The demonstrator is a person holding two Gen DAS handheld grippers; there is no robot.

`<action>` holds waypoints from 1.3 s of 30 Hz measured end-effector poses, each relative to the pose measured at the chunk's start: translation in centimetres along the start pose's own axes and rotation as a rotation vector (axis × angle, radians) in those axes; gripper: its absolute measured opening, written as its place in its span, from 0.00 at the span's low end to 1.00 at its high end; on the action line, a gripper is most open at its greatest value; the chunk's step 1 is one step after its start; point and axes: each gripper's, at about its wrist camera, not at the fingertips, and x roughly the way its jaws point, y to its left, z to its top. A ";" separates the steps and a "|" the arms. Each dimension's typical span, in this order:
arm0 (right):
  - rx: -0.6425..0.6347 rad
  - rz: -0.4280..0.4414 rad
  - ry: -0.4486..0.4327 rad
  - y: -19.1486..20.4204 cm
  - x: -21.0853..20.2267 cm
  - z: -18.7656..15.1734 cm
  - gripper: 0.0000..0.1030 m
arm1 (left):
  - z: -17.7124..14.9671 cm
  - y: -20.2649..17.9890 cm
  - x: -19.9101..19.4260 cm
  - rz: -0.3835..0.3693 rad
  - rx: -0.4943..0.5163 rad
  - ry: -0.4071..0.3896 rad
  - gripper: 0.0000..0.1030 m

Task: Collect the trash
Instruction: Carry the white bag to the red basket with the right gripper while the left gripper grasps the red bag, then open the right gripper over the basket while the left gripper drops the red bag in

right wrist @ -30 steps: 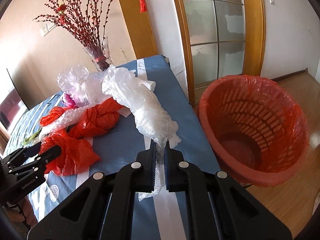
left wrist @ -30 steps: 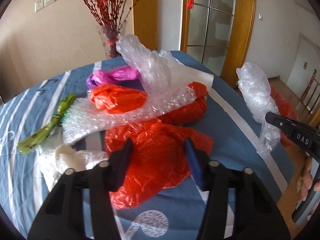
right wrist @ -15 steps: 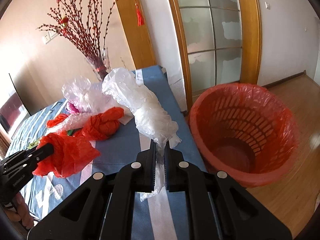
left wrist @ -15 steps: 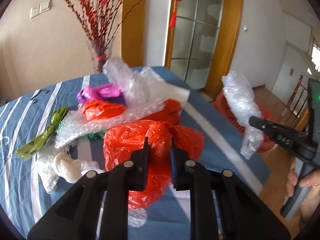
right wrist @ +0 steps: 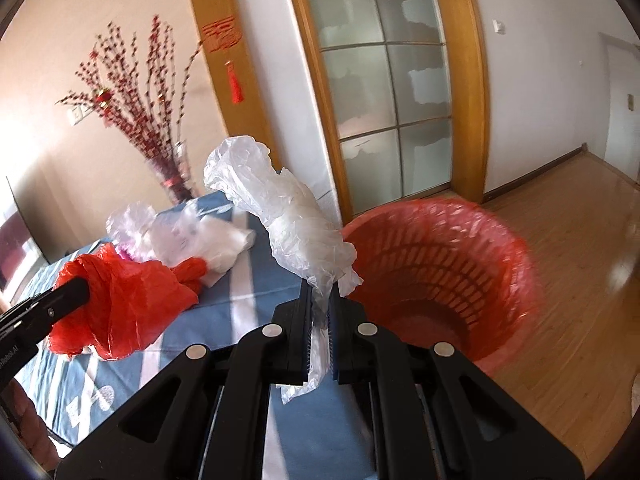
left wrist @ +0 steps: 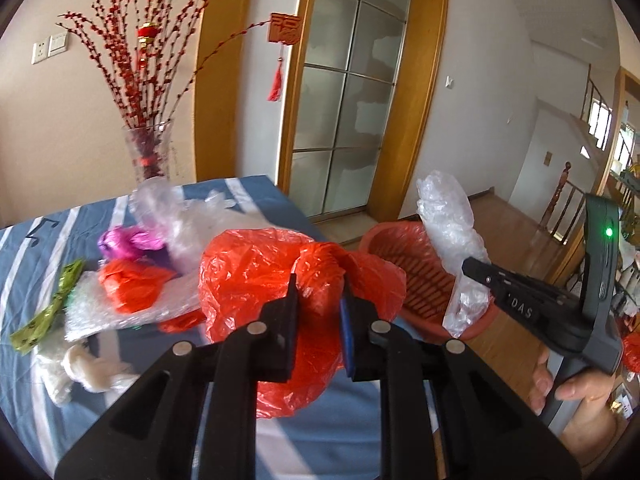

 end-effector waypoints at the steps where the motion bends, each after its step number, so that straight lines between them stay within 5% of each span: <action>1: 0.008 -0.010 -0.007 -0.6 -0.1 0.2 0.07 | 0.2 -0.5 0.4 -0.007 -0.001 -0.002 0.18; 14: 0.108 -0.098 -0.041 -7.1 0.7 2.3 0.07 | 1.7 -6.3 7.3 -0.073 -0.004 0.045 0.18; 34: 0.240 -0.094 -0.032 -12.2 3.2 3.6 0.08 | 2.2 -11.3 15.7 -0.181 0.029 0.122 0.20; 39: 0.256 -0.106 -0.027 -12.9 3.3 3.5 0.19 | 1.9 -11.3 17.5 -0.178 0.021 0.155 0.27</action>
